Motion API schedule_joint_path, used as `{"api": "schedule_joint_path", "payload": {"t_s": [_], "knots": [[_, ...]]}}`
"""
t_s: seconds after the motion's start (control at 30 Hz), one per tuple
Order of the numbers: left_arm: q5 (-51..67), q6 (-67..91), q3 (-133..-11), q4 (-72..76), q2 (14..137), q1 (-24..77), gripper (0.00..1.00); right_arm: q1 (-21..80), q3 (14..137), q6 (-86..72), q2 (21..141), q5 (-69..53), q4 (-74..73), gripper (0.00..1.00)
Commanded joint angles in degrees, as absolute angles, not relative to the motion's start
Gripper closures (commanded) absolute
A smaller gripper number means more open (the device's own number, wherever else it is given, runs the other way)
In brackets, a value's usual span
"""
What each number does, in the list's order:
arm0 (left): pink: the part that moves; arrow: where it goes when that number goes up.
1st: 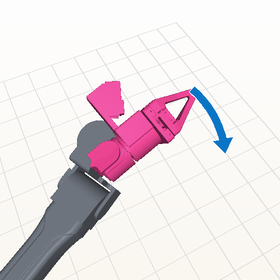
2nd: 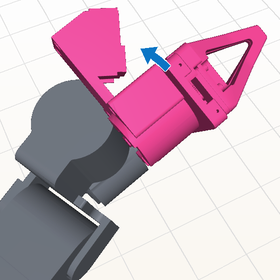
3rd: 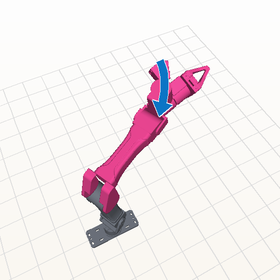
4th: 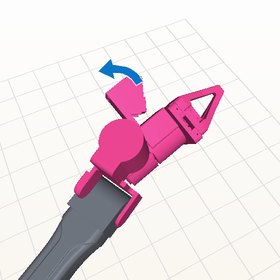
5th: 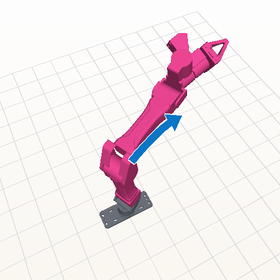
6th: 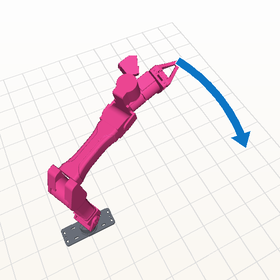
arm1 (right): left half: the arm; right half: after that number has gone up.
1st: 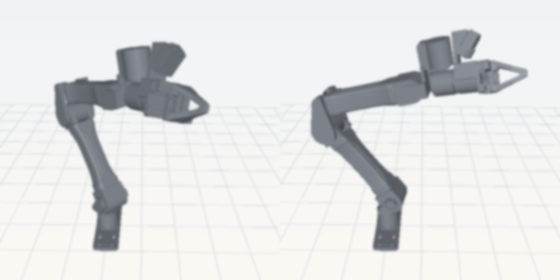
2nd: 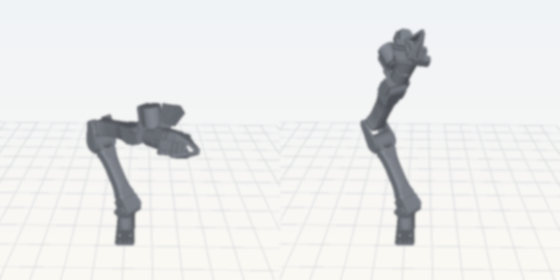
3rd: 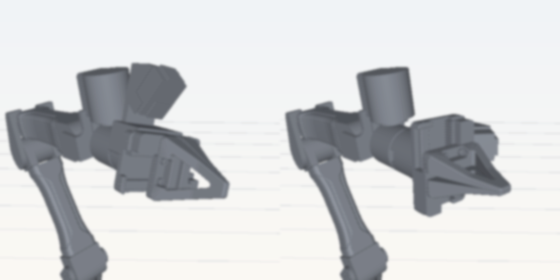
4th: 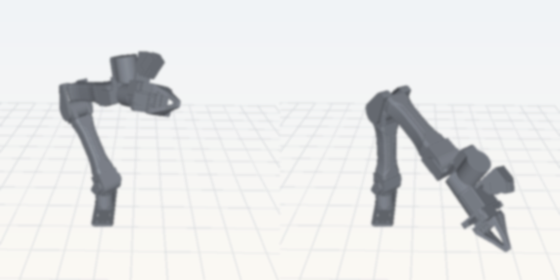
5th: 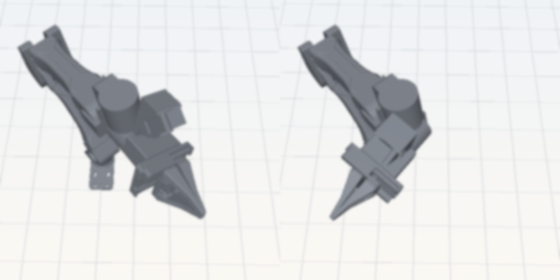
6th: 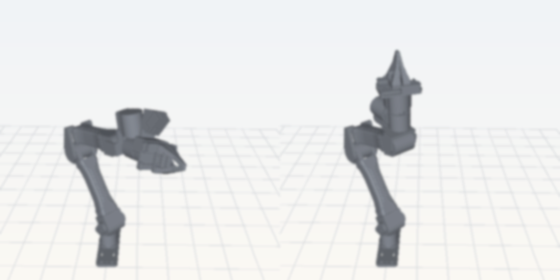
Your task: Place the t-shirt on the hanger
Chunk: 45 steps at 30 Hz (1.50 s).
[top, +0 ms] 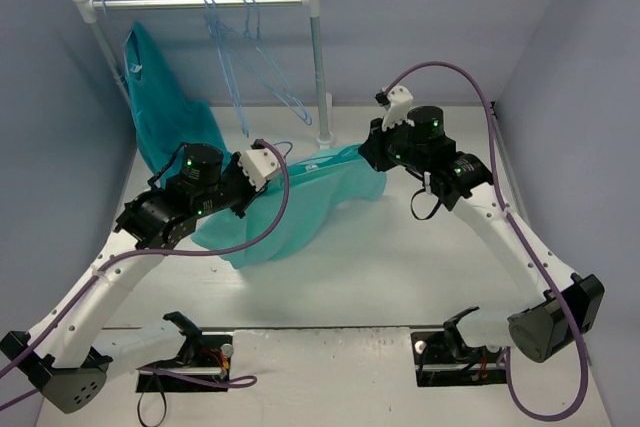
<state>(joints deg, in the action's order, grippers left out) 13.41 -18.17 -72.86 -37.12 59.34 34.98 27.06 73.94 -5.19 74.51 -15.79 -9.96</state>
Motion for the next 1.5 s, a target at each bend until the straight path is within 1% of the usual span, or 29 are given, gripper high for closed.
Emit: {"api": "schedule_joint_path", "payload": {"t_s": [0.0,0.3,0.53,0.77,0.9,1.0,1.1,1.17,1.23,1.37,1.4,1.47], "knots": [[18.8,-14.9,-76.1,-30.5,59.5,34.8,1.0,29.4,76.9,-2.0,75.2,-12.5,-8.1,0.99],[24.1,-13.0,-70.7,-27.5,57.8,34.9,1.0,35.2,79.0,3.6,75.3,-10.9,-8.6,0.98],[22.2,-15.5,-68.8,-31.6,54.7,34.9,1.0,35.3,80.1,7.7,72.8,-6.6,-10.8,0.98],[27.2,-15.0,-70.8,-31.6,56.6,34.8,1.0,36.4,82.5,9.8,74.3,-16.1,-11.4,0.97],[28.2,-14.9,-73.7,-31.1,58.8,34.9,1.0,37.4,83.5,10.5,75.0,-21.8,-11.6,0.93],[29.7,-14.2,-74.4,-29.3,59.4,34.8,1.0,38.2,84.1,10.5,75.4,-24.2,-11.6,0.92],[27.9,-12.8,-72.6,-26.5,58.9,34.9,1.0,38.8,83.6,10.2,75.4,-25.5,-11.7,0.91],[26.7,-11.1,-68.5,-21.2,56.4,34.8,1.0,38.9,81.6,9.9,74.7,-26.0,-11.7,0.9],[26.3,-10.0,-65.9,-17.7,54.0,34.9,1.0,38.9,79.8,9.8,73.9,-25.2,-11.7,0.87],[25.8,-8.8,-61.9,-16.2,52.0,34.8,1.0,38.8,76.6,9.8,71.5,-22.1,-11.8,0.72],[25.4,-8.4,-60.7,-15.5,51.3,34.8,1.0,38.8,76.4,9.7,70.8,-21.5,-11.8,0.64],[25.1,-7.1,-58.5,-13.7,49.7,34.8,1.0,38.8,76.6,9.6,70.2,-20.9,-12.0,0.52]]}}
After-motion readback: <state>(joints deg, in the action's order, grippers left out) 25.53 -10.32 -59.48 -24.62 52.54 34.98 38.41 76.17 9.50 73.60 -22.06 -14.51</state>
